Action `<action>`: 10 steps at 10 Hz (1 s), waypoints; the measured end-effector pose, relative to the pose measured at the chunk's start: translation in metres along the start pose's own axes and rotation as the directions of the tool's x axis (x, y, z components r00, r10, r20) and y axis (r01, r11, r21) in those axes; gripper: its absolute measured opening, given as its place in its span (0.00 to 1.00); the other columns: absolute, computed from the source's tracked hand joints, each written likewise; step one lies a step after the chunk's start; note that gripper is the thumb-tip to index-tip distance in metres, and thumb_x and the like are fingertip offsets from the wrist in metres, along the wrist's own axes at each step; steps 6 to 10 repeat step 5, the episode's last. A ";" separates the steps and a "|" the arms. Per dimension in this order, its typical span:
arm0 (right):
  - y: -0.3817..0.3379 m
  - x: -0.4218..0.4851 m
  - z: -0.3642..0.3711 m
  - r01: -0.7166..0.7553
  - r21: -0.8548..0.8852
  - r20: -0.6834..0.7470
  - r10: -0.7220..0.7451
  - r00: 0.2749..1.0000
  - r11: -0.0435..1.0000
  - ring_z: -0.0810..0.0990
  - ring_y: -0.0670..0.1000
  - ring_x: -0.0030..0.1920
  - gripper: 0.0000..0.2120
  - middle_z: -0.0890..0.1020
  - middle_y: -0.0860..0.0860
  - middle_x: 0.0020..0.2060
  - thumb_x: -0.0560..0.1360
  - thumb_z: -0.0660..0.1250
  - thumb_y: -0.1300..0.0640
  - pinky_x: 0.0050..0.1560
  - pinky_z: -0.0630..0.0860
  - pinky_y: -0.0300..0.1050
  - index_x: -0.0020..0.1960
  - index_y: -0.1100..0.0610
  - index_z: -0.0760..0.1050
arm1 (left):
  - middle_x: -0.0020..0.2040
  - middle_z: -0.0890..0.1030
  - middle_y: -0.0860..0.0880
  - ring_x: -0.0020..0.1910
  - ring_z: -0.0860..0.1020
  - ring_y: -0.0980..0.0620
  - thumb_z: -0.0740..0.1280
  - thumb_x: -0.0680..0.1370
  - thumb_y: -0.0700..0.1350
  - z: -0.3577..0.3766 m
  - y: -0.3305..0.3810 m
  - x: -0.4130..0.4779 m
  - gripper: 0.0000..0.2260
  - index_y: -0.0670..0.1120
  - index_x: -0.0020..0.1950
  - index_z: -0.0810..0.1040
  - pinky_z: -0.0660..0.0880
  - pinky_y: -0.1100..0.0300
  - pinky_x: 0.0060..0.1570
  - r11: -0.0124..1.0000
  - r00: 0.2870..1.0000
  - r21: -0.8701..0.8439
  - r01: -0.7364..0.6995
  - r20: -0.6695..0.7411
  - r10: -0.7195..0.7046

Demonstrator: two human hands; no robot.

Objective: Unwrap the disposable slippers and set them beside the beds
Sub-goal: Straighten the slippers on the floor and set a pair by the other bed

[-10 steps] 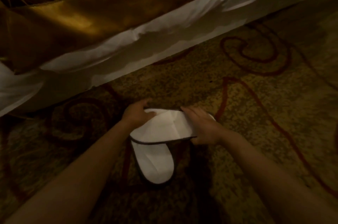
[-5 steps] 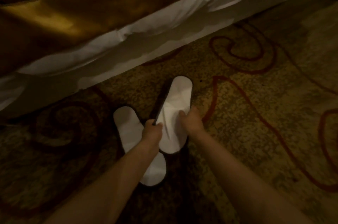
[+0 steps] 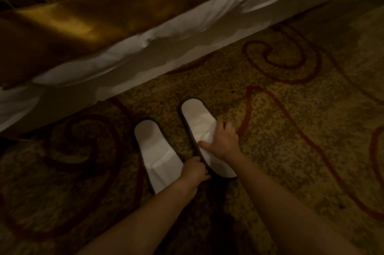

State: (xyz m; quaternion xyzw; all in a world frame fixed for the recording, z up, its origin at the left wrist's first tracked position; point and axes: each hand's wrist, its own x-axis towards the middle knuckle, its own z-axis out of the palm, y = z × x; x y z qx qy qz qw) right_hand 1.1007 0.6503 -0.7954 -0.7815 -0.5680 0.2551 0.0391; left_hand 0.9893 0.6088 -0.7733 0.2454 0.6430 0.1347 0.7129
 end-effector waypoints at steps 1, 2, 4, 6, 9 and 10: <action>0.001 0.006 0.000 0.074 -0.095 -0.011 -0.075 0.997 0.993 0.61 0.61 0.68 0.47 0.60 0.61 0.69 0.70 0.67 0.39 0.67 0.62 0.53 0.76 0.60 0.47 | 0.64 0.75 0.40 0.49 0.77 0.47 0.53 0.80 0.35 -0.002 -0.003 0.002 0.19 0.42 0.71 0.66 0.77 0.57 0.50 0.998 1.000 0.056 -0.002 0.009 0.002; 0.008 0.008 0.002 0.067 -0.187 -0.035 -0.075 0.997 0.980 0.61 0.61 0.69 0.42 0.61 0.61 0.70 0.73 0.63 0.41 0.66 0.63 0.53 0.76 0.61 0.48 | 0.62 0.76 0.44 0.55 0.77 0.46 0.55 0.80 0.39 -0.006 -0.003 -0.002 0.18 0.46 0.70 0.69 0.75 0.55 0.60 0.945 0.991 0.301 -0.131 0.032 0.127; 0.012 0.006 0.013 0.034 -0.235 -0.058 -0.049 0.997 0.972 0.62 0.60 0.68 0.38 0.61 0.60 0.70 0.76 0.58 0.40 0.66 0.63 0.53 0.75 0.62 0.50 | 0.59 0.77 0.46 0.59 0.73 0.47 0.57 0.77 0.40 -0.039 -0.004 -0.004 0.14 0.46 0.59 0.77 0.73 0.54 0.59 0.522 0.850 0.796 -0.305 -0.020 0.527; 0.011 0.007 0.010 0.016 -0.223 -0.069 -0.032 0.997 0.975 0.63 0.60 0.68 0.39 0.62 0.61 0.70 0.75 0.58 0.38 0.66 0.63 0.52 0.75 0.62 0.51 | 0.60 0.74 0.45 0.61 0.70 0.47 0.56 0.77 0.40 -0.052 -0.010 -0.003 0.17 0.48 0.65 0.73 0.70 0.56 0.61 0.479 0.847 0.839 -0.258 -0.043 0.530; 0.011 0.007 0.010 0.016 -0.223 -0.069 -0.032 0.997 0.975 0.63 0.60 0.68 0.39 0.62 0.61 0.70 0.75 0.58 0.38 0.66 0.63 0.52 0.75 0.62 0.51 | 0.60 0.74 0.45 0.61 0.70 0.47 0.56 0.77 0.40 -0.052 -0.010 -0.003 0.17 0.48 0.65 0.73 0.70 0.56 0.61 0.479 0.847 0.839 -0.258 -0.043 0.530; 0.011 0.007 0.010 0.016 -0.223 -0.069 -0.032 0.997 0.975 0.63 0.60 0.68 0.39 0.62 0.61 0.70 0.75 0.58 0.38 0.66 0.63 0.52 0.75 0.62 0.51 | 0.60 0.74 0.45 0.61 0.70 0.47 0.56 0.77 0.40 -0.052 -0.010 -0.003 0.17 0.48 0.65 0.73 0.70 0.56 0.61 0.479 0.847 0.839 -0.258 -0.043 0.530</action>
